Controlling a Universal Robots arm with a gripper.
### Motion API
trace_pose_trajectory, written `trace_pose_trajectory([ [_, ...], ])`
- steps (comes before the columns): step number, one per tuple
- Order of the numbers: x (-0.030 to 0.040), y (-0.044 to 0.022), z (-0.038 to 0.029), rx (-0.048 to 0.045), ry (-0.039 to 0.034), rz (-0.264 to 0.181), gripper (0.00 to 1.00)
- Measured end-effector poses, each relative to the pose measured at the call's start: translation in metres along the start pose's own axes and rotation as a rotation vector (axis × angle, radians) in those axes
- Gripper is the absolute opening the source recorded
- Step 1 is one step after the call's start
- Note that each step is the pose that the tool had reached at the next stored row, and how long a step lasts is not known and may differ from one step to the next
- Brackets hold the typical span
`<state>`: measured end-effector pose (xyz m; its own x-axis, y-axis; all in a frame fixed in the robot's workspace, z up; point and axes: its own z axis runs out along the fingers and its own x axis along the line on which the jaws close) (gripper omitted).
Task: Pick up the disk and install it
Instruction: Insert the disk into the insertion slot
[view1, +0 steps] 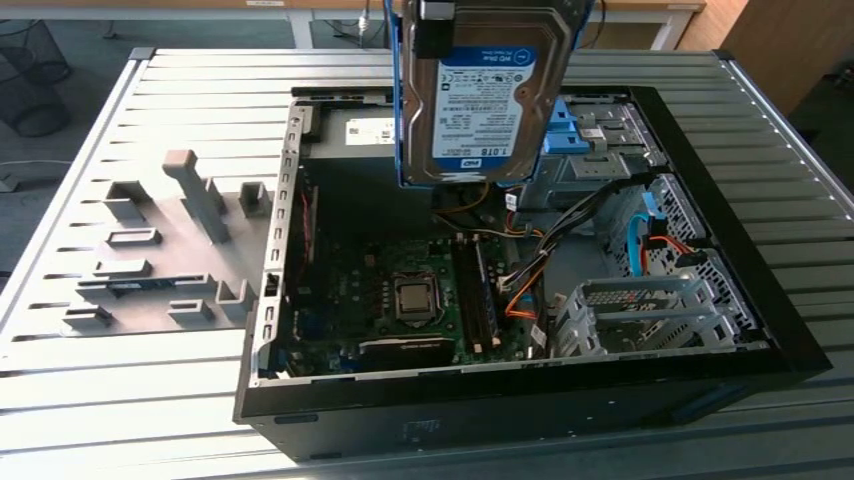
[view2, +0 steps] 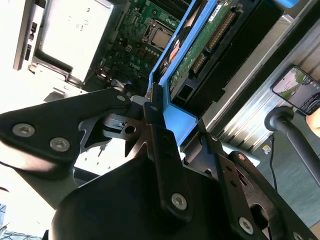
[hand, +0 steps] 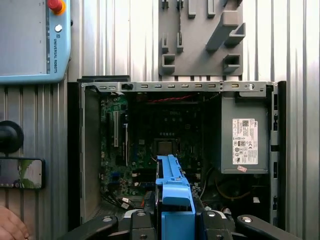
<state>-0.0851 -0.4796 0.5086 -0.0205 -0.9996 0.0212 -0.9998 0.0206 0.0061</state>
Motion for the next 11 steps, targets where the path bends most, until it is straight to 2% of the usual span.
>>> trace_pose_trajectory([
  [6, 0.0088, -0.0002, 0.0004, 0.0, 0.0002, 0.0, 0.36],
  [11, 0.0092, -0.0002, 0.0003, -0.0001, 0.0004, 0.0, 0.36],
])
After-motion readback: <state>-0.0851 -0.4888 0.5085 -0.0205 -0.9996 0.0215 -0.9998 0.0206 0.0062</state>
